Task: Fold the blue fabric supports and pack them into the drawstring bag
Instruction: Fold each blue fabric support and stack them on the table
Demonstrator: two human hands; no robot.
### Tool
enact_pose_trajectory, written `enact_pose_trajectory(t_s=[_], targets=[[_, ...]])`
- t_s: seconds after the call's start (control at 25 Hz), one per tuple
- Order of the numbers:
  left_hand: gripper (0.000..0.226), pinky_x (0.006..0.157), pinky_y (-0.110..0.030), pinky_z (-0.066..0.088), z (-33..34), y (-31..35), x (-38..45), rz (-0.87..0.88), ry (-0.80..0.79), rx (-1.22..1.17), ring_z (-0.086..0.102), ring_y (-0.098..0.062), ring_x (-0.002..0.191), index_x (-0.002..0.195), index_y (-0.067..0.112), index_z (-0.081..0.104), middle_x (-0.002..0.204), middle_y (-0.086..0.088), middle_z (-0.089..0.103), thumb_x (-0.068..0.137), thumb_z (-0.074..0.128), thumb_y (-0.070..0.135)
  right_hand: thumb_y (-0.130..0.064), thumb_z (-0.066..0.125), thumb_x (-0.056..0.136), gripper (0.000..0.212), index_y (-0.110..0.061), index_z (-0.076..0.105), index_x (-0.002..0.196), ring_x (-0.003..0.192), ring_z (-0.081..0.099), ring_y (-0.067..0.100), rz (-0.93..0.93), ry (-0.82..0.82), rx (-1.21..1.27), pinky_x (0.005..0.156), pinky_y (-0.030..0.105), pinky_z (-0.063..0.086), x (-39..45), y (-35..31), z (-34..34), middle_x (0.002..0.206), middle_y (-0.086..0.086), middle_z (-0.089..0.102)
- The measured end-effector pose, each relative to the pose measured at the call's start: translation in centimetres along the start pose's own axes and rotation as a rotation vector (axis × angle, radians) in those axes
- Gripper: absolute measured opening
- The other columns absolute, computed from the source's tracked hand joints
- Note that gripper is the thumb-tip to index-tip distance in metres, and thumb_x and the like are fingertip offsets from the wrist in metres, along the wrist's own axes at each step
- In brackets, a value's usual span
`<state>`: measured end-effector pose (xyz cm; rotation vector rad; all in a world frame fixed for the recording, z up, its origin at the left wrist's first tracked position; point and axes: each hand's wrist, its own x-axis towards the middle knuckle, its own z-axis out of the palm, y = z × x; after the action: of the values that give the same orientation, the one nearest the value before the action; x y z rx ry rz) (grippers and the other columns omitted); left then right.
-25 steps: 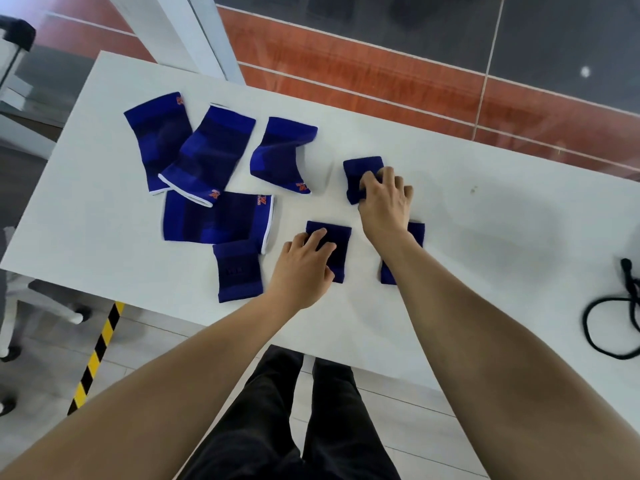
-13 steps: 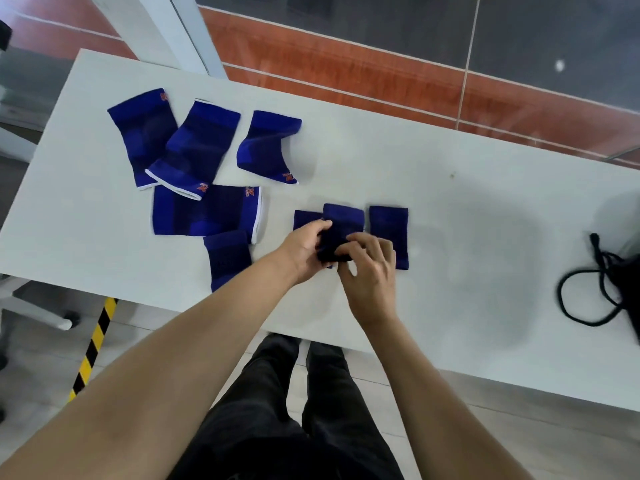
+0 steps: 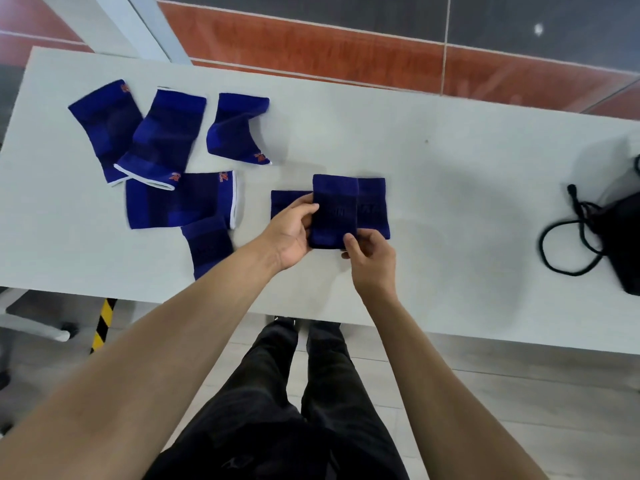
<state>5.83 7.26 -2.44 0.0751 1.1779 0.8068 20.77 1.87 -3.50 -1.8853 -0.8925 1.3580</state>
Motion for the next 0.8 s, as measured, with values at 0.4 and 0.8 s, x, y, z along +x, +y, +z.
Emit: enact_pose_trajectory(t_s=[0.4, 0.8], targets=[[0.009, 0.075, -0.031, 0.062, 4.9, -0.6, 5.1, 0.254, 0.225, 0.631, 0.070, -0.020, 0.094, 0.106, 0.020, 0.066, 0.101, -0.001, 0.070, 0.099, 0.061, 0.019, -0.038, 0.060, 0.097, 0.014, -0.026, 0.066, 0.102, 0.085, 0.064, 0.015, -0.091, 0.200, -0.291, 0.081, 0.035, 0.052, 3.5, 1.7, -3.9, 0.083, -0.014, 0.068], [0.033, 0.080, -0.038, 0.062, 3.6, -5.1, 3.9, 0.259, 0.332, 0.970, 0.070, -0.022, 0.094, 0.129, 0.016, 0.060, 0.114, -0.005, 0.067, 0.096, 0.058, 0.017, -0.030, 0.067, 0.093, 0.034, -0.024, 0.062, 0.126, 0.099, 0.062, 0.011, -0.085, 0.149, -0.319, 0.095, 0.035, 0.053, 5.6, 2.8, -4.4, 0.118, -0.005, 0.058]])
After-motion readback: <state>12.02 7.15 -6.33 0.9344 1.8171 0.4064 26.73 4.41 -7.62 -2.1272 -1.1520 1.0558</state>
